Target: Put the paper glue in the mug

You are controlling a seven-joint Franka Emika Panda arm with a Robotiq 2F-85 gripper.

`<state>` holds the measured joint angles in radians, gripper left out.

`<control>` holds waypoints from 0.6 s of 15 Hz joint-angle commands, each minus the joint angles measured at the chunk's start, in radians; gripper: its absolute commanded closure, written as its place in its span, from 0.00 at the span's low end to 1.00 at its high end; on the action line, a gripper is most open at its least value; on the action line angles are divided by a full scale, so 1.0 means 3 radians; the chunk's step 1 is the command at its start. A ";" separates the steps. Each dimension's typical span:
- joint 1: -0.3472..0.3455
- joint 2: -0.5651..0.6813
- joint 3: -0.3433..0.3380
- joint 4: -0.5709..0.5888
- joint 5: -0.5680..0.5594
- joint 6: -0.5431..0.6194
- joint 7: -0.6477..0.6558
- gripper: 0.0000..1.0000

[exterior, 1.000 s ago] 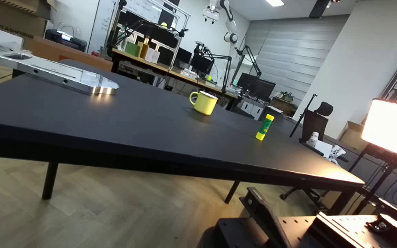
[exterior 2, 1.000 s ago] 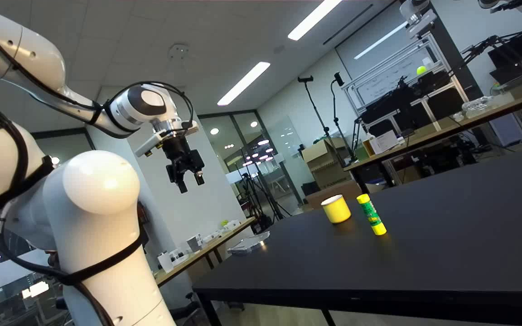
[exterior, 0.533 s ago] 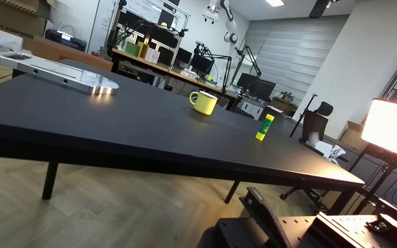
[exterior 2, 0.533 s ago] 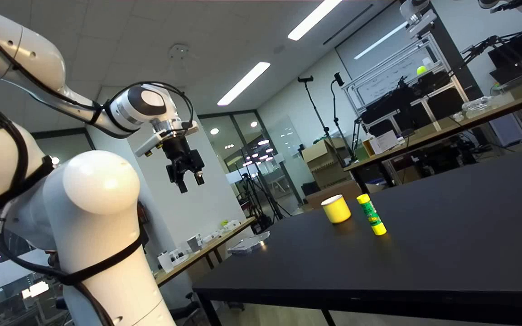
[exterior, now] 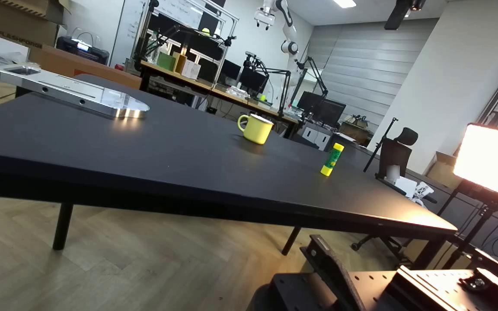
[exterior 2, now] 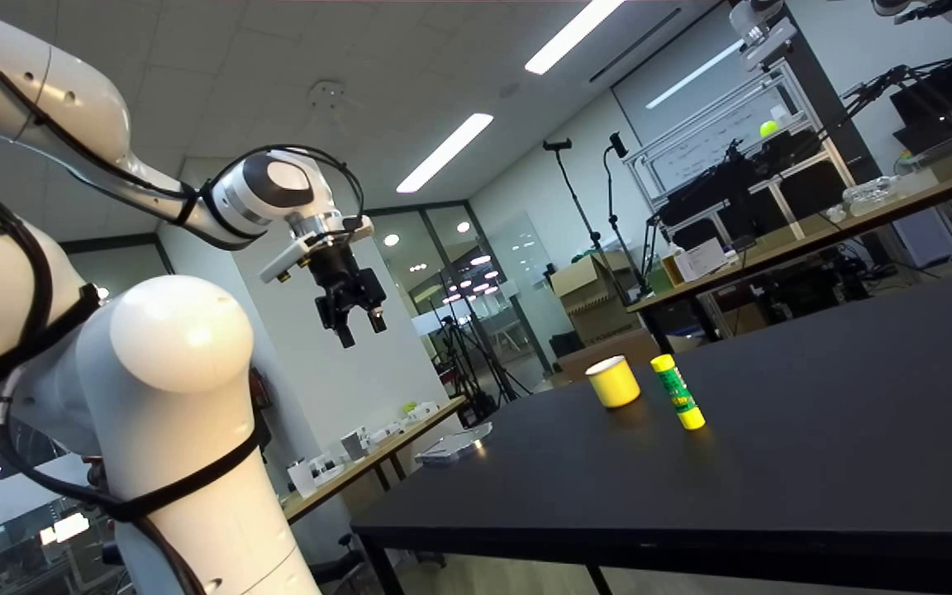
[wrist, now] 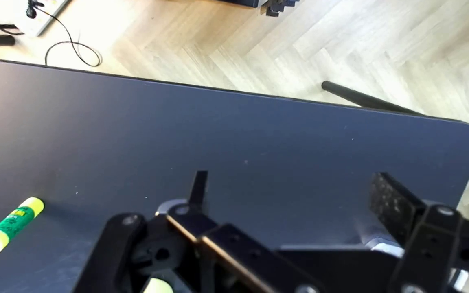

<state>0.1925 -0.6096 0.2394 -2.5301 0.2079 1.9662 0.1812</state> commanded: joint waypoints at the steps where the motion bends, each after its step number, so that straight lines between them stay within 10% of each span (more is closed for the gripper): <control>1: -0.0217 0.0321 -0.0237 0.0157 -0.0198 0.0130 -0.0188 0.00; 9: -0.0666 0.1358 -0.0717 0.0783 -0.0529 0.0440 -0.0453 0.00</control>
<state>0.0191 -0.3361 0.0507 -2.4174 0.0817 2.1096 0.0379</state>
